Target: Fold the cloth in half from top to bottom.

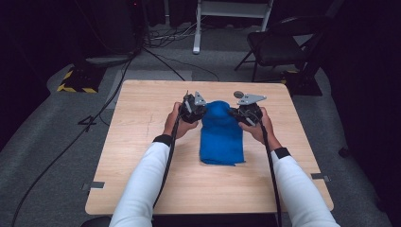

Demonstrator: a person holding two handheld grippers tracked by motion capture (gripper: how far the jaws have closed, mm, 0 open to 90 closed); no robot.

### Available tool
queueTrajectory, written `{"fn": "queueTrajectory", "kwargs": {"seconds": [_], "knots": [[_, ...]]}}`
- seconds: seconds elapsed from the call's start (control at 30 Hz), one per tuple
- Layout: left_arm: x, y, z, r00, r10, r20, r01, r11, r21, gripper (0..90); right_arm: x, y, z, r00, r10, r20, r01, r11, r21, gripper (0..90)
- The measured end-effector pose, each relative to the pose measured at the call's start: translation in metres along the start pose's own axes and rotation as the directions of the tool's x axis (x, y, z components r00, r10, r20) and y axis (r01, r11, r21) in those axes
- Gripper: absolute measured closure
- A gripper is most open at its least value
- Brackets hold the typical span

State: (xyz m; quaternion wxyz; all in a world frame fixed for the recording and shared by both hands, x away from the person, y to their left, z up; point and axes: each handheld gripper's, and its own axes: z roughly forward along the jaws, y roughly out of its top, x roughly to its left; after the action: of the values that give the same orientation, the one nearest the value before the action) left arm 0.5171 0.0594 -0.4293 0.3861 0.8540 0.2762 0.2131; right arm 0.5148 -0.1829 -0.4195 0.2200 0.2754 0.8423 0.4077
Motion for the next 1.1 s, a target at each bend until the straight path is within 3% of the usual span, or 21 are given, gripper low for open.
{"fn": "queueTrajectory", "kwargs": {"seconds": [0.13, 0.5, 0.7, 0.9, 1.1], "knots": [[-0.006, -0.006, -0.002, 0.9996, 0.028, 0.003, -0.028, 0.9994, 0.020, 85.0, 0.007, -0.007, -0.004, 0.9996, -0.015, -0.026, 0.015, 1.000, 0.007, 85.2], [-0.022, -0.025, -0.009, 0.9986, 0.012, 0.051, -0.012, 0.9999, -0.002, 79.4, 0.023, -0.020, -0.017, 0.9946, -0.043, -0.094, 0.043, 0.999, -0.009, 85.0], [-0.030, -0.032, -0.015, 0.9953, 0.054, 0.080, -0.053, 0.9986, -0.005, 79.6, 0.029, -0.029, -0.026, 0.9903, -0.048, -0.130, 0.045, 0.999, -0.023, 84.8], [-0.043, -0.039, -0.017, 0.9874, 0.122, 0.100, -0.125, 0.9921, 0.017, 80.3, 0.037, -0.041, -0.033, 0.9833, -0.063, -0.171, 0.061, 0.998, -0.016, 83.3], [-0.050, -0.046, -0.018, 0.9817, 0.152, 0.115, -0.156, 0.9875, 0.024, 81.2, 0.044, -0.055, -0.035, 0.9760, -0.072, -0.205, 0.074, 0.997, 0.000, 80.3]]}}
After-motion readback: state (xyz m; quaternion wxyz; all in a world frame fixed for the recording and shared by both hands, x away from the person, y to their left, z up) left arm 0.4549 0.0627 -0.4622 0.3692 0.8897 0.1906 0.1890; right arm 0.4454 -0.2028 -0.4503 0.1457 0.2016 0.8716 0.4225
